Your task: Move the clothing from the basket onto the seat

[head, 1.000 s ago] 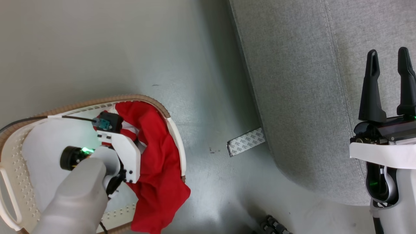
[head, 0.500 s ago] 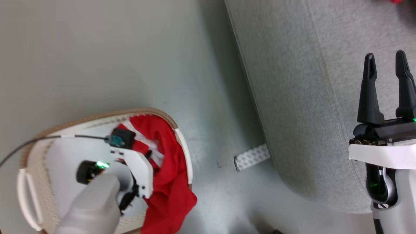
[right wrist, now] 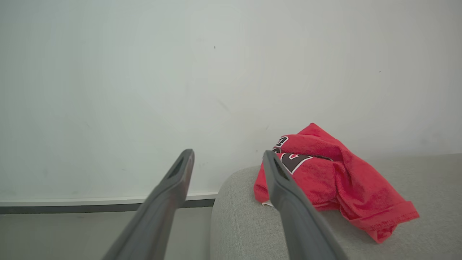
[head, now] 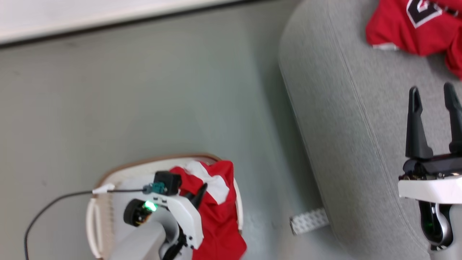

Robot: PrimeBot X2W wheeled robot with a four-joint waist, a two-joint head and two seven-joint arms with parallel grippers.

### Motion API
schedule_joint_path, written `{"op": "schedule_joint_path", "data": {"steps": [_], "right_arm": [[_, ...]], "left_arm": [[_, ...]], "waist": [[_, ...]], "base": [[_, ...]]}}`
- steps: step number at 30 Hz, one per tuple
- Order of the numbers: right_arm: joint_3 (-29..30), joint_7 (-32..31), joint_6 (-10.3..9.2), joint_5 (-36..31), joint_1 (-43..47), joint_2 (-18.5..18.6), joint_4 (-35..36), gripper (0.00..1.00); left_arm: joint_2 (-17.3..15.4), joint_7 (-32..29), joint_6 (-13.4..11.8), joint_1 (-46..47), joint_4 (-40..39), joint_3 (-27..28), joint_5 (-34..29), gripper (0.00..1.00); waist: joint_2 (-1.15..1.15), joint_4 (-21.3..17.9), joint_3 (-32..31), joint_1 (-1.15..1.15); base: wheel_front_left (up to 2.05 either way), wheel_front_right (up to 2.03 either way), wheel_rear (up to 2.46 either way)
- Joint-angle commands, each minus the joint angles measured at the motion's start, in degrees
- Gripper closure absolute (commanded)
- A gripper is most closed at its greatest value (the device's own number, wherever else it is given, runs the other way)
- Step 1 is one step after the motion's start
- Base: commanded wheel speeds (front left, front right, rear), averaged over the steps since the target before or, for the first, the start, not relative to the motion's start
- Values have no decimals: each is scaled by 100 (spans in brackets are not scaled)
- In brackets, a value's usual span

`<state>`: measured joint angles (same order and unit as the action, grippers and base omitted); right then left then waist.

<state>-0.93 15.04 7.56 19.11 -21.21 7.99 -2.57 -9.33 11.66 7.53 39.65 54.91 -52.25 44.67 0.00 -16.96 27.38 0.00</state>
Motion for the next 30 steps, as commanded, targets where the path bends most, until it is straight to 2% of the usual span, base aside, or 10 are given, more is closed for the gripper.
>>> {"op": "schedule_joint_path", "data": {"steps": [1,8,13,18,23,30], "right_arm": [[10,18,-14,-52,103,89,-48,0],[-98,18,-14,-29,466,214,-223,0],[-178,17,-14,22,701,216,-300,0],[-305,10,-14,66,915,195,-381,0],[-480,10,-14,91,1007,178,-433,0],[-614,10,-14,102,1118,109,-420,0]], "left_arm": [[13,66,-12,-131,-60,-31,90,100],[-64,316,-12,-406,-546,-131,172,100],[-177,350,-52,-539,-1093,97,96,100],[-386,350,-293,-696,-2012,442,-172,100],[-616,341,-530,-629,-2840,541,-371,100],[-965,-1,-905,-248,-3970,694,-521,100]], "waist": [[0,401,-549,0],[0,807,-1338,0],[0,1000,-1767,0],[0,1152,-2097,0],[0,1227,-2303,0],[0,1300,-2434,0]], "base": [[0,0,0],[0,0,0],[0,0,0],[0,0,0],[0,0,0],[0,0,0]]}}
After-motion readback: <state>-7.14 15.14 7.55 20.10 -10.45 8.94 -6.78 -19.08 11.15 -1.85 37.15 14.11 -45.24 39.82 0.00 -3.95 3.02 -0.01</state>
